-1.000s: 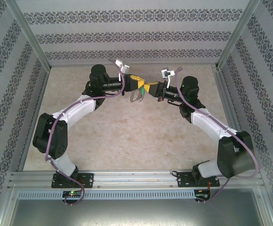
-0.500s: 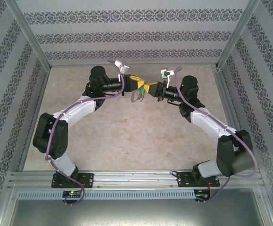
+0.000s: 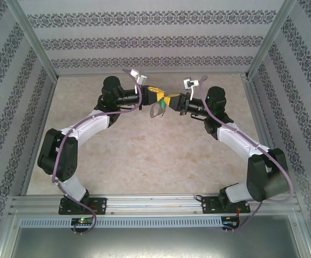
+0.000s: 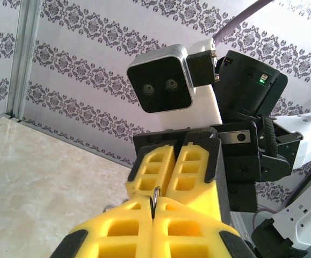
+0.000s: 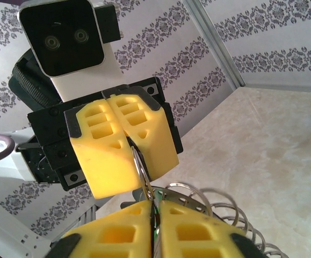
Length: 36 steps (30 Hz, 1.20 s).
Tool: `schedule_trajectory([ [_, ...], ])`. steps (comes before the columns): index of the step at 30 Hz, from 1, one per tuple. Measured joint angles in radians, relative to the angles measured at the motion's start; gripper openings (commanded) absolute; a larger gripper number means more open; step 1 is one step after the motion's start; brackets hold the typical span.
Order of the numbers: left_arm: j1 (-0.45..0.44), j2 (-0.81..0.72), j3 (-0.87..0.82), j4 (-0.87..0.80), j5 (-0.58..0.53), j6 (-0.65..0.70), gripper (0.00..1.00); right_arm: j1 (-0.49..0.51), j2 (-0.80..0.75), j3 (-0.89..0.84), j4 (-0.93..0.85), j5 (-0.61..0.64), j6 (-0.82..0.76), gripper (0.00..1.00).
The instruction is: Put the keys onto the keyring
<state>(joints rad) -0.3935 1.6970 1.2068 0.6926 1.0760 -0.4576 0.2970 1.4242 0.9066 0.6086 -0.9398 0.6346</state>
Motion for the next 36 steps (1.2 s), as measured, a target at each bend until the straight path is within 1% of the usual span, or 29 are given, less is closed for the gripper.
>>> schedule_trajectory([
  [5,0.000,0.000,-0.007,0.006,-0.017,0.001,0.00,-0.017,-0.010,-0.032,-0.010,0.017,0.002,0.38],
  [10,0.000,0.000,-0.023,0.012,-0.037,0.004,0.00,-0.071,-0.075,-0.090,-0.035,0.051,0.008,0.45],
  [16,0.000,0.000,-0.025,0.012,-0.048,0.009,0.00,-0.113,-0.138,-0.111,-0.035,0.125,0.022,0.47],
  [22,0.000,0.000,-0.026,0.012,-0.087,0.029,0.00,-0.119,-0.140,-0.118,-0.031,0.188,0.041,0.47],
  [28,0.000,0.000,-0.031,0.012,-0.107,0.034,0.00,-0.119,-0.140,-0.118,-0.024,0.218,0.051,0.48],
  [36,0.000,0.000,-0.033,0.012,-0.113,0.034,0.00,-0.118,-0.139,-0.119,0.009,0.226,0.064,0.48],
])
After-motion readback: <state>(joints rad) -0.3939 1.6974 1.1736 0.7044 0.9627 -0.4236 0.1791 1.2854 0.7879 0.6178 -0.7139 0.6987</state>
